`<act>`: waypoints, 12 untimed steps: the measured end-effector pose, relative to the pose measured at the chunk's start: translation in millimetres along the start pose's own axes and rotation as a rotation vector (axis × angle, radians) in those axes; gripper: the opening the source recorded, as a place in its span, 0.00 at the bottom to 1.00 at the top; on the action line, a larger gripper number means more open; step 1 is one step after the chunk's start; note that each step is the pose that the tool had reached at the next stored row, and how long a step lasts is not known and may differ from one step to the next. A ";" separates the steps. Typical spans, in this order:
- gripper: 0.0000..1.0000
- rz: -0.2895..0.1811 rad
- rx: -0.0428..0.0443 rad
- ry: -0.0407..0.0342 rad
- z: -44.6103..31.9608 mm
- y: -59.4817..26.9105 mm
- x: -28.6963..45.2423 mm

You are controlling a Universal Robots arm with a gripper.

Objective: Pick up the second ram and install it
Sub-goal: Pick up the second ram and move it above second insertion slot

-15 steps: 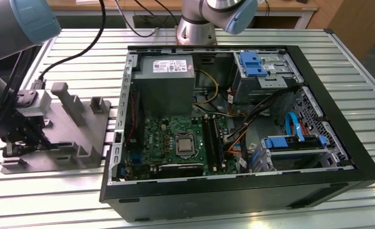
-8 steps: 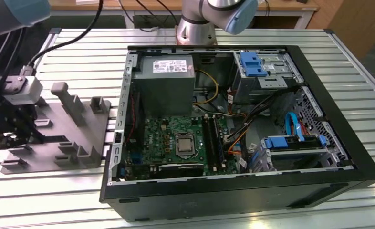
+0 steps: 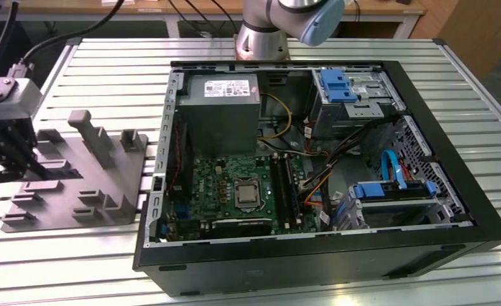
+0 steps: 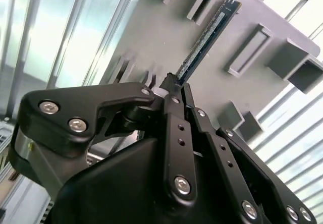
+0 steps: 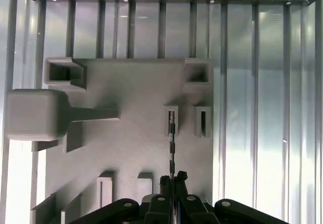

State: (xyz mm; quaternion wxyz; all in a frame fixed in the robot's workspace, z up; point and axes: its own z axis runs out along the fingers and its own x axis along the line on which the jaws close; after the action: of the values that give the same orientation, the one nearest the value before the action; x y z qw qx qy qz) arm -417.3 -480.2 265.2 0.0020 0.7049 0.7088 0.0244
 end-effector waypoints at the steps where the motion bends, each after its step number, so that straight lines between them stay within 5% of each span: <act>1: 0.14 0.000 0.0000 0.0000 -4.5 0.2 0.1; 12: 0.14 0.000 0.0000 0.0017 -42.7 1.6 1.2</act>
State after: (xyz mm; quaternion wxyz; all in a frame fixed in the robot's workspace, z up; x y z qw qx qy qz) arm -417.4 -480.4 308.0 0.0013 0.7050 0.7088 0.0249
